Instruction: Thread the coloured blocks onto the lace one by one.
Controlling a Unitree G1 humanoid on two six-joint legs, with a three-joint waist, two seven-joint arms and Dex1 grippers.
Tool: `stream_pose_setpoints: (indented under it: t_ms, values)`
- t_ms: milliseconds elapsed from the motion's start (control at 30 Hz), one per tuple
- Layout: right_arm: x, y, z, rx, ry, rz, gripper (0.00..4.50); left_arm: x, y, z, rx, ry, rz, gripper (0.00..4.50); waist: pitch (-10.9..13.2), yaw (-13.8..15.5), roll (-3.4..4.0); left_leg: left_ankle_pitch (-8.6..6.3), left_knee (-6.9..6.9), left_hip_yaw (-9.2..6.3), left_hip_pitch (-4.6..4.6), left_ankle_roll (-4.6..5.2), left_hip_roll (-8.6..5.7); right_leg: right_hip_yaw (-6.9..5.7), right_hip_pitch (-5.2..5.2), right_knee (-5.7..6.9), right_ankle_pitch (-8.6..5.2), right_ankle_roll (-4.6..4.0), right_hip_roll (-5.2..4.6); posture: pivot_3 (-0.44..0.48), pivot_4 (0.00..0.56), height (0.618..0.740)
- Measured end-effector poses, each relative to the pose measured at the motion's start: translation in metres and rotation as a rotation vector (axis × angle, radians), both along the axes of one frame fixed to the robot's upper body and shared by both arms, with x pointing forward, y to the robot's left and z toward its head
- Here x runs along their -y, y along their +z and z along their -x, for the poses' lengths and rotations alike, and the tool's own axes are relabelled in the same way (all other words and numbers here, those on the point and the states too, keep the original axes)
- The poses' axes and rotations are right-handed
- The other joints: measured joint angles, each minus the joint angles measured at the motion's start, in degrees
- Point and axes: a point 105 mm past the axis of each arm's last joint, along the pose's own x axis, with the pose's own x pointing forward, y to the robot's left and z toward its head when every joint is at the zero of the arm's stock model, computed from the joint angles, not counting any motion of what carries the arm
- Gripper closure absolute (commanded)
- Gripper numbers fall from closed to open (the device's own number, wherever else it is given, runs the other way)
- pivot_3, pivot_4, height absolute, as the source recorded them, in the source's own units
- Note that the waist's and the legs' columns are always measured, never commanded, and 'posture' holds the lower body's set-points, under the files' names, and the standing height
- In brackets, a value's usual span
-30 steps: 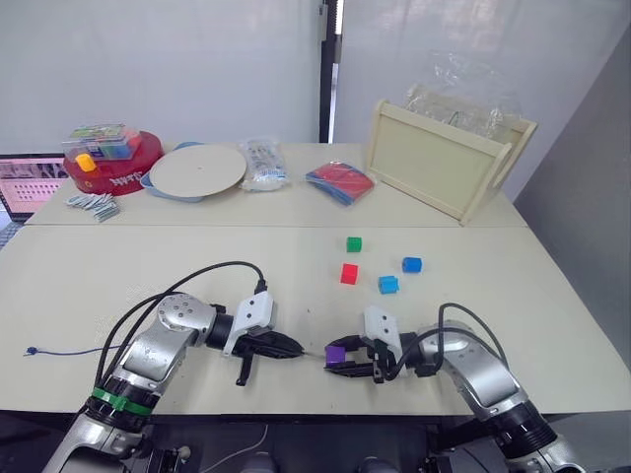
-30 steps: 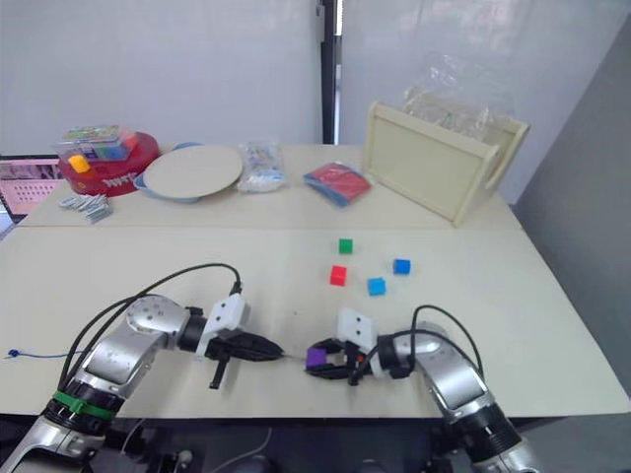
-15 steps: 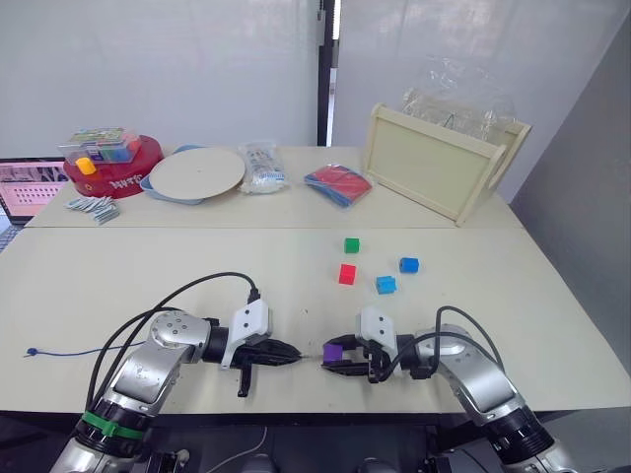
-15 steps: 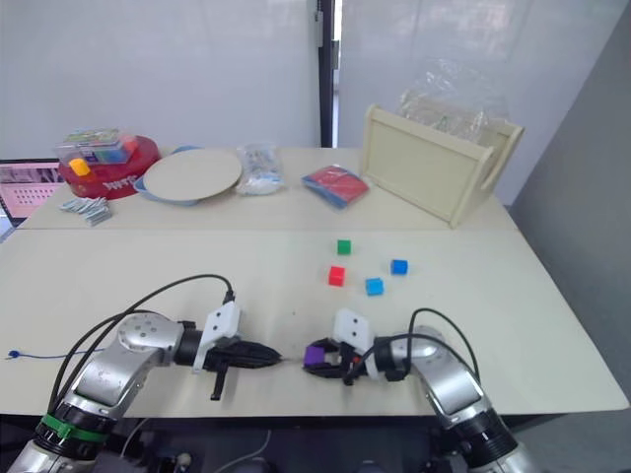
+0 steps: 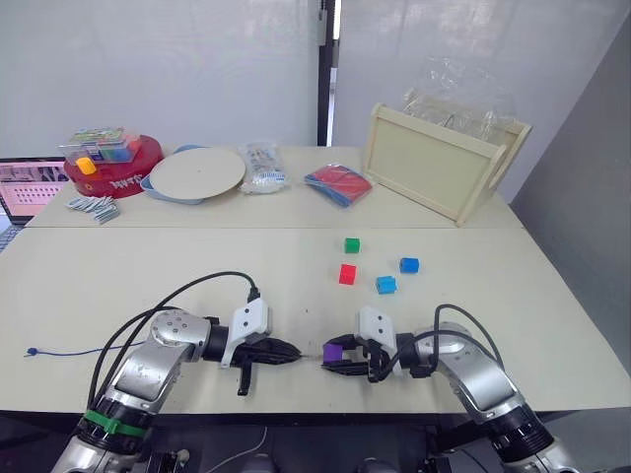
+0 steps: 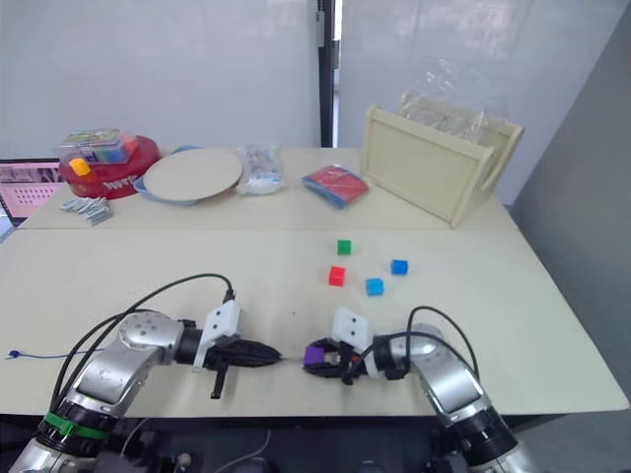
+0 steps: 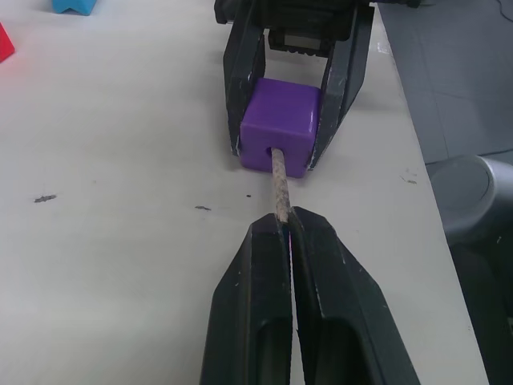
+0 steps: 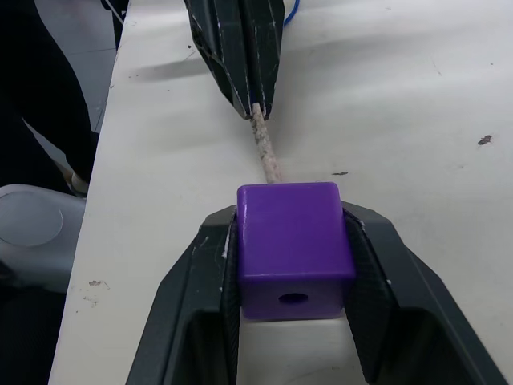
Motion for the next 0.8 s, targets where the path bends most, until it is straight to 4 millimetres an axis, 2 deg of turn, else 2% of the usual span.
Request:
stream_pose_setpoints:
  t_ms: [133,200,300,367,500,800]
  values:
    - [0.000,-0.001,-0.001,0.000,0.001,-0.001,3.30,0.000,0.003,-0.003,0.013,-0.003,0.004,4.48,0.00,0.00,0.00,0.00,0.00,0.00,-0.01,0.00,0.00,0.00,0.00,0.00,0.00,0.00,0.00,0.000,0.150,0.740]
    - [0.000,-0.001,-0.001,0.002,0.003,-0.004,3.30,0.001,0.003,-0.004,0.016,-0.004,0.006,3.80,0.00,-0.01,0.00,0.00,-0.02,0.00,-0.01,0.00,0.00,0.00,-0.01,-0.01,0.00,0.00,0.00,0.000,0.150,0.740]
    - [-0.012,-0.001,0.001,-0.005,0.024,-0.026,3.30,0.020,0.007,0.004,0.020,-0.076,0.063,2.84,0.02,-0.32,-0.03,0.00,-0.03,0.00,-0.06,0.00,0.04,0.00,-0.06,-0.03,0.00,0.00,0.04,0.000,0.150,0.740]
    - [-0.016,-0.003,0.003,-0.010,0.035,-0.031,3.30,0.021,0.008,0.007,0.015,-0.098,0.062,2.22,0.02,-0.96,-0.03,0.00,-0.13,0.00,-0.09,0.00,0.05,0.00,-0.13,-0.03,0.00,0.00,0.05,0.000,0.150,0.740]
    - [-0.015,-0.002,0.001,-0.001,0.038,-0.026,3.30,0.011,0.008,0.006,0.022,-0.083,0.021,2.22,0.02,-1.07,-0.03,0.00,-0.21,0.00,-0.09,0.00,0.03,0.00,-0.13,-0.11,0.00,0.00,0.02,0.000,0.150,0.740]
    - [-0.014,-0.002,0.001,0.001,0.038,-0.024,3.30,0.004,0.010,0.005,0.019,-0.072,0.006,2.22,0.04,-1.01,-0.04,0.00,-0.21,-0.01,-0.10,0.00,0.03,0.00,-0.14,-0.12,0.00,0.00,0.02,0.000,0.150,0.740]
